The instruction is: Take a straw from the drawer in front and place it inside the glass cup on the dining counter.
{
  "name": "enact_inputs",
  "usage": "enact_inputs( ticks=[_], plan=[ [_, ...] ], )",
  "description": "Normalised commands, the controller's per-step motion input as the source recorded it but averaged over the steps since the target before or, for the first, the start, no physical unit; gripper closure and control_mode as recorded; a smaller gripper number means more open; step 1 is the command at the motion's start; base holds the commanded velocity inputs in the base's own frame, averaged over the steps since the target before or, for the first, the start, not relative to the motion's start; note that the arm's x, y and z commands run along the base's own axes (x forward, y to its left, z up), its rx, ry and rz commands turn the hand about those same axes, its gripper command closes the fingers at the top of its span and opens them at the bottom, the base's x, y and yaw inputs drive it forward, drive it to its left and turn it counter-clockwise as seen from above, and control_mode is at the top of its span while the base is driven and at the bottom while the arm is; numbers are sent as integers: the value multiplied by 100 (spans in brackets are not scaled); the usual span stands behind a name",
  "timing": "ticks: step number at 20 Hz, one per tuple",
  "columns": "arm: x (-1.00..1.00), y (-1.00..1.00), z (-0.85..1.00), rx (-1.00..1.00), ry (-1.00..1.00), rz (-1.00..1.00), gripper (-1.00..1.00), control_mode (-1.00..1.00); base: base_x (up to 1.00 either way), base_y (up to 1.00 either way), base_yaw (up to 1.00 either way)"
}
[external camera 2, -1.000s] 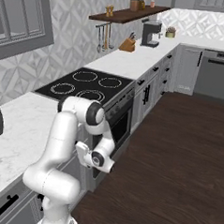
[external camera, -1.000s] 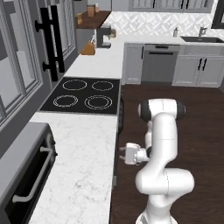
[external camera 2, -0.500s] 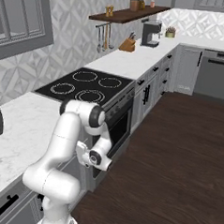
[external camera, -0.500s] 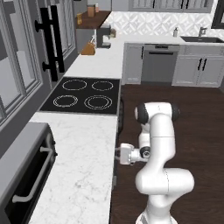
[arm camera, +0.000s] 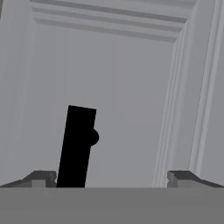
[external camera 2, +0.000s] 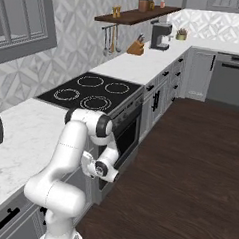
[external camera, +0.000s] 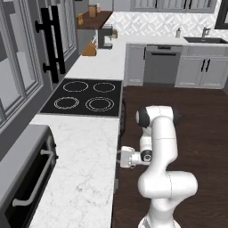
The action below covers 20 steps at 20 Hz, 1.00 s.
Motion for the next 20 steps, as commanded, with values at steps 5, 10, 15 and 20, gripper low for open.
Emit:
enact_inputs(
  ticks=[5, 10, 15, 20],
  plan=[
    [-8, 24, 3, 0, 0, 0, -100, -100, 0, 0, 0],
    [-15, 21, 17, 0, -1, 0, -100, -100, 0, 0, 0],
    [-42, 17, 34, 0, -4, 0, -100, -100, 0, 0, 0],
    [-44, 17, 27, 0, -4, 0, -100, -100, 0, 0, 0]
  ],
)
